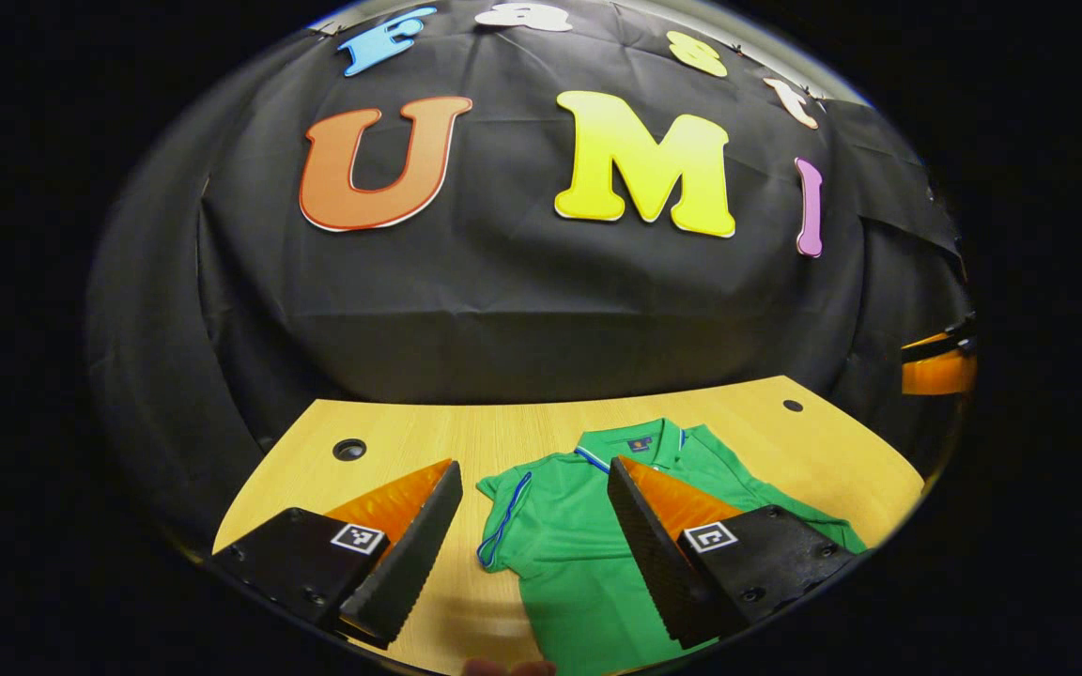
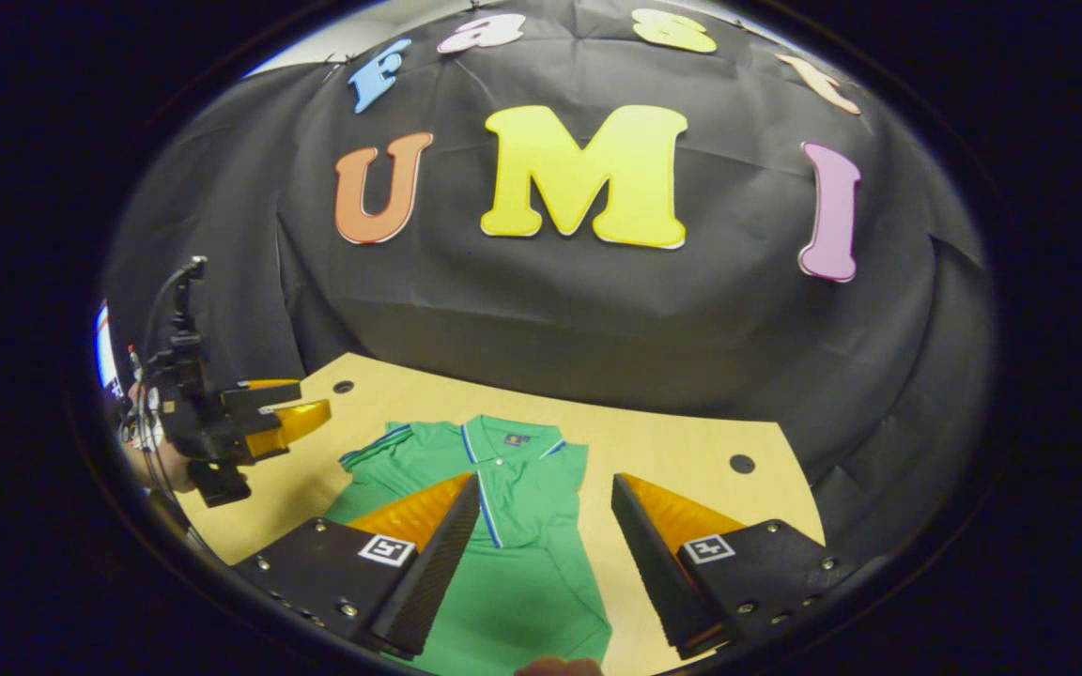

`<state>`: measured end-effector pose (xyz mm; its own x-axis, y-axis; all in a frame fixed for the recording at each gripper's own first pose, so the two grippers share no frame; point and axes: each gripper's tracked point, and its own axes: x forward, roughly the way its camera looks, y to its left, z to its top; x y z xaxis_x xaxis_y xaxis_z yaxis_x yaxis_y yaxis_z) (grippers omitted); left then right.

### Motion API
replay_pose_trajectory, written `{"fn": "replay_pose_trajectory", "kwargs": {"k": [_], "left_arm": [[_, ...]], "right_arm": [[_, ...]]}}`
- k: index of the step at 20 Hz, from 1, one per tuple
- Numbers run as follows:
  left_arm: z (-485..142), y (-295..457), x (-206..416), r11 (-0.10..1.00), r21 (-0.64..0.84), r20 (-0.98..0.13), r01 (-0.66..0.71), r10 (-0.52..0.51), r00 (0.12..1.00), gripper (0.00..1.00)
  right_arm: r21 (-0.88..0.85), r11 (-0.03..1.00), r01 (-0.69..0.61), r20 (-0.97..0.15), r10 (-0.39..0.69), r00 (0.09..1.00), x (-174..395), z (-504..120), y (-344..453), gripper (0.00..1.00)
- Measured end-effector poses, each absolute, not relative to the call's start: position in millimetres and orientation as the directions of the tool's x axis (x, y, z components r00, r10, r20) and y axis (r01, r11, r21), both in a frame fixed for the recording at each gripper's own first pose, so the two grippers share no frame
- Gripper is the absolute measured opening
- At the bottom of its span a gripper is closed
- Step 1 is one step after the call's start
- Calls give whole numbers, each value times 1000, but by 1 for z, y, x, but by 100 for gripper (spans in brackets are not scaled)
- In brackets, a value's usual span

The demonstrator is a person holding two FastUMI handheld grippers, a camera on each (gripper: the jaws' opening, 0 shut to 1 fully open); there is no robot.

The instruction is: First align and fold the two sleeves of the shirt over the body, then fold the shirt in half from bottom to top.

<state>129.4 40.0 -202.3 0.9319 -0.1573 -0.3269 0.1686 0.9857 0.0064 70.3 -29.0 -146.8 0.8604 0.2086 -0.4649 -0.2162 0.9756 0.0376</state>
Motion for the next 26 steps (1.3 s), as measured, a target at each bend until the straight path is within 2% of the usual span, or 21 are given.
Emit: {"fn": "replay_pose_trajectory", "kwargs": {"k": [4,7,10,13,15,16,18,22,24,25,26], "left_arm": [[-233,47,162,987,3,-387,162,-149,910,99],[-264,46,185,984,-2,-454,180,-161,876,99],[-295,45,205,969,66,-509,240,-174,843,100],[-324,42,221,949,119,-556,291,-180,811,98],[-340,46,228,937,150,-586,315,-172,791,93],[-347,47,230,933,162,-602,323,-166,781,85],[-359,49,231,925,177,-625,335,-157,764,76],[-365,52,230,920,172,-641,352,-167,749,65],[-363,49,231,917,162,-644,364,-181,744,47],[-368,46,231,917,165,-644,363,-178,744,34],[-367,45,232,919,168,-640,358,-175,749,28]], "right_arm": [[133,976,-174,-483,218,848,44,-152,-30,88],[133,975,-177,-512,221,830,26,-169,-28,88],[114,973,-201,-550,230,803,14,-189,-29,88],[155,977,-147,-577,210,789,11,-198,-40,88],[190,977,-99,-580,193,791,12,-202,-52,88],[199,977,-78,-583,182,792,11,-205,-58,88],[204,978,-51,-586,164,794,7,-206,-65,88],[208,978,-23,-591,144,793,4,-212,-69,88],[218,976,-13,-598,144,788,2,-217,-69,88],[224,975,-7,-600,144,787,1,-219,-68,88],[232,973,-3,-600,146,786,0,-220,-67,88]]}}
